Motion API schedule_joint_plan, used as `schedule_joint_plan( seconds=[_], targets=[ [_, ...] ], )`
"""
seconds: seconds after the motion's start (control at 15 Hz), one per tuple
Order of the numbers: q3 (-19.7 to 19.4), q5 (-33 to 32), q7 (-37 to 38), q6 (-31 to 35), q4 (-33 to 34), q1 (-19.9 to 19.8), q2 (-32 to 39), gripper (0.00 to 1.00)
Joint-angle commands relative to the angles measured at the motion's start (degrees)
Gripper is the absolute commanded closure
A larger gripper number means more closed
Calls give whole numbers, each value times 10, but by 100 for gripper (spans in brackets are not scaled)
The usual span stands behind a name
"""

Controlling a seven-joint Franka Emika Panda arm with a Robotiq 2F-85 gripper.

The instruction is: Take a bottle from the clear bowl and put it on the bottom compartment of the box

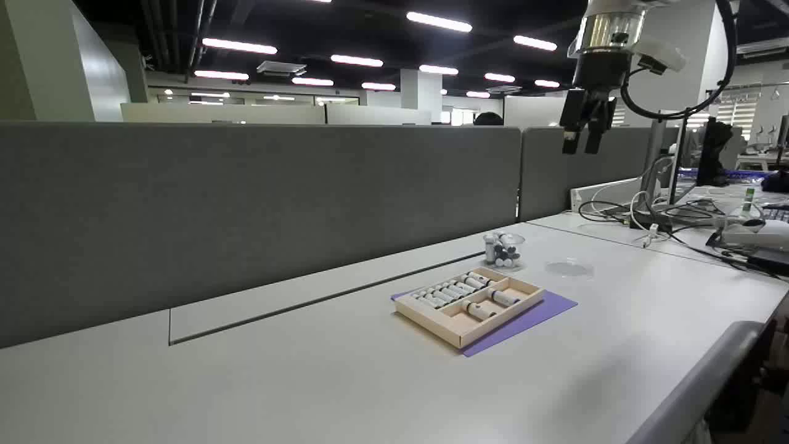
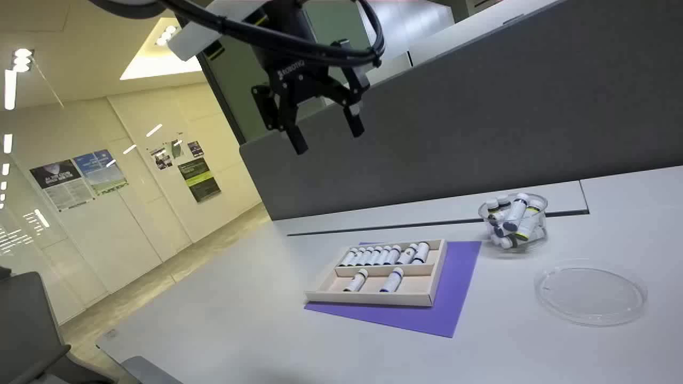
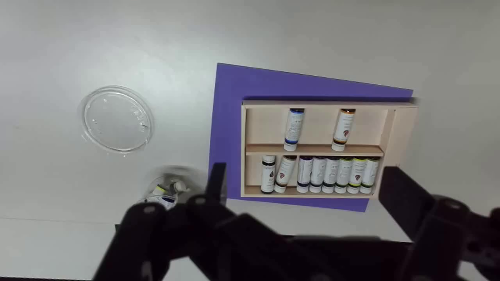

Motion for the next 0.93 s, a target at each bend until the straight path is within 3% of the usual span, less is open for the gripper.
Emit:
schedule_joint_plan(
  seconds=[0.0, 0.67, 0.87],
  targets=[
    [10, 3, -2, -1, 1, -10, 1, 0],
    [9, 3, -2, -1, 2, -10, 0, 0],
    [-8, 45, -28, -35, 59, -8, 65, 0]
  ],
)
